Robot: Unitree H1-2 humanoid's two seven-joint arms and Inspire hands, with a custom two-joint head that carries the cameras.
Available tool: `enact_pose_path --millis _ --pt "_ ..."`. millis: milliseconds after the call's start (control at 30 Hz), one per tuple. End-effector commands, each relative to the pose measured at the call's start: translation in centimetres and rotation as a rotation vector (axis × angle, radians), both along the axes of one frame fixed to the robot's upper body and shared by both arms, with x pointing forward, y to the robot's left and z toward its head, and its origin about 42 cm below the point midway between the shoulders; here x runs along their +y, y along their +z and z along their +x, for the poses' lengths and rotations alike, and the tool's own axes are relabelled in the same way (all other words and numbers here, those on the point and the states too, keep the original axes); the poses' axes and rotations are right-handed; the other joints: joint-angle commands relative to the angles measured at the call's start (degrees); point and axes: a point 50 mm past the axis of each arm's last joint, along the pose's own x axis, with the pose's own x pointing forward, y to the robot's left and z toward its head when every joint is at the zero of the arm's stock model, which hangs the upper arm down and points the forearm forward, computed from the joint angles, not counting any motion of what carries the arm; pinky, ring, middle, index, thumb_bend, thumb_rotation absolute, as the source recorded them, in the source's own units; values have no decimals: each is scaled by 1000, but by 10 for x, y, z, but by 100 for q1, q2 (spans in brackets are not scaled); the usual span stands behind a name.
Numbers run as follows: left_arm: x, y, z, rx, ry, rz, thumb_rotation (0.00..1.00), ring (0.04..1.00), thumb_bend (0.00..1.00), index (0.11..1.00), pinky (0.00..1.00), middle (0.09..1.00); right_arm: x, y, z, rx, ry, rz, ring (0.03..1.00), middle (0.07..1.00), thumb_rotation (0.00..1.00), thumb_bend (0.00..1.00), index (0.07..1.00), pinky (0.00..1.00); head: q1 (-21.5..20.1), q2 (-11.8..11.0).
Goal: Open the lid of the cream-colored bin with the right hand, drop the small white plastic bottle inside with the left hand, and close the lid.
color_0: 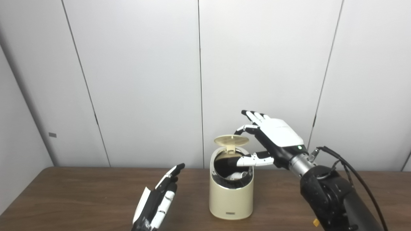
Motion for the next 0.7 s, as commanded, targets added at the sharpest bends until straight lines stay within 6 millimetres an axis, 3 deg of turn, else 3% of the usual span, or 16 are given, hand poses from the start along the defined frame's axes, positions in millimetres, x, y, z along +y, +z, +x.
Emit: enact_pose_path --millis 0,167,367,667 --pt "-2 18 5 -59 -11 -19 994 963 511 923 950 952 8 20 -9 -99 48 27 1000 1000 986 890 709 1000 -6 4" --pt "-2 21 3 -69 3 -9 992 954 544 915 933 945 11 11 -18 -47 52 35 1000 1000 975 883 717 1000 -7 80" --pt "-3 29 -3 -77 -3 -36 979 948 517 902 939 931 10 -14 -21 9 39 51 1000 1000 973 884 711 1000 1 185" --pt "-3 36 -9 -73 8 -31 985 948 552 903 942 933 7 -30 -26 72 40 78 1000 1000 952 884 713 1000 61 372"
